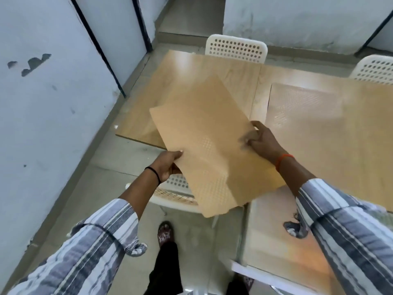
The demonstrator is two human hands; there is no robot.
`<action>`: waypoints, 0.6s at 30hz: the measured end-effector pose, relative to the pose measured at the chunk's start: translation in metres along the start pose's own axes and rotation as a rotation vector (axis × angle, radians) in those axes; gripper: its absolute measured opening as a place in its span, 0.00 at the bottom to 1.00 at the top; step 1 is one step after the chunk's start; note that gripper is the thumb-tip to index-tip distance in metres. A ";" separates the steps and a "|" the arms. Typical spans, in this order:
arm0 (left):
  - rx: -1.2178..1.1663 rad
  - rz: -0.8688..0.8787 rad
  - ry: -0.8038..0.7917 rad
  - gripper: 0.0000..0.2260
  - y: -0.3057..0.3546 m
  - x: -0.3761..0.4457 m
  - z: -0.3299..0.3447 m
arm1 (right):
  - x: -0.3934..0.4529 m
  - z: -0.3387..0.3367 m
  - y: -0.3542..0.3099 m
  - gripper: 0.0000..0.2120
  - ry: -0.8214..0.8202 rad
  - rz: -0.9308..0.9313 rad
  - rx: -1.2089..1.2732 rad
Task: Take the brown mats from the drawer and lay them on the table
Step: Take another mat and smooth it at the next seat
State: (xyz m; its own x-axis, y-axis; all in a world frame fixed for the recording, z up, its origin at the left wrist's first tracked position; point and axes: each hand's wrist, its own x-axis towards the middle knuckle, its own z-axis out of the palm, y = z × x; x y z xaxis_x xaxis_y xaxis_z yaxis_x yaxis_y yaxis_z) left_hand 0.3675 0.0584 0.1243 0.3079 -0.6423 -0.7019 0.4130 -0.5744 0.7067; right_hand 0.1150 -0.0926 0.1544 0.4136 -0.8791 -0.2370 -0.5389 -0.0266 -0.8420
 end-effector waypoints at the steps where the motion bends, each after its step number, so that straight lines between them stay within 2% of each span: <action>1: 0.005 -0.012 0.012 0.06 0.003 0.012 -0.016 | 0.010 0.019 -0.006 0.27 0.036 0.015 -0.047; 5: -0.049 -0.086 0.082 0.08 0.007 0.040 -0.074 | 0.037 0.092 -0.028 0.30 0.171 0.085 -0.197; 7: -0.087 -0.131 0.128 0.11 0.010 0.050 -0.101 | 0.044 0.122 -0.036 0.30 0.175 0.110 -0.246; 9: -0.143 -0.172 0.162 0.15 0.009 0.063 -0.122 | 0.046 0.148 -0.042 0.31 0.170 0.082 -0.429; 11: -0.227 -0.210 0.160 0.13 0.007 0.073 -0.128 | 0.042 0.168 -0.045 0.32 0.207 0.023 -0.590; 13: -0.290 -0.248 0.135 0.07 0.009 0.078 -0.124 | 0.033 0.190 -0.051 0.33 0.215 -0.037 -0.570; 15: -0.338 -0.282 0.097 0.07 0.011 0.084 -0.112 | 0.021 0.212 -0.053 0.32 0.163 -0.083 -0.502; 18: -0.379 -0.305 0.041 0.08 0.022 0.088 -0.092 | 0.007 0.237 -0.052 0.32 0.082 -0.139 -0.536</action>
State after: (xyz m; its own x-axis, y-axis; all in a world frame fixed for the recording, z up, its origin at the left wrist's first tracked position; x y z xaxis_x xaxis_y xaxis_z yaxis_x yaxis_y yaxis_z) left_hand 0.4821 0.0356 0.0695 0.1546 -0.4481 -0.8805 0.7702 -0.5036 0.3915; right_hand 0.3202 0.0157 0.0818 0.4608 -0.8835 -0.0846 -0.7897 -0.3646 -0.4934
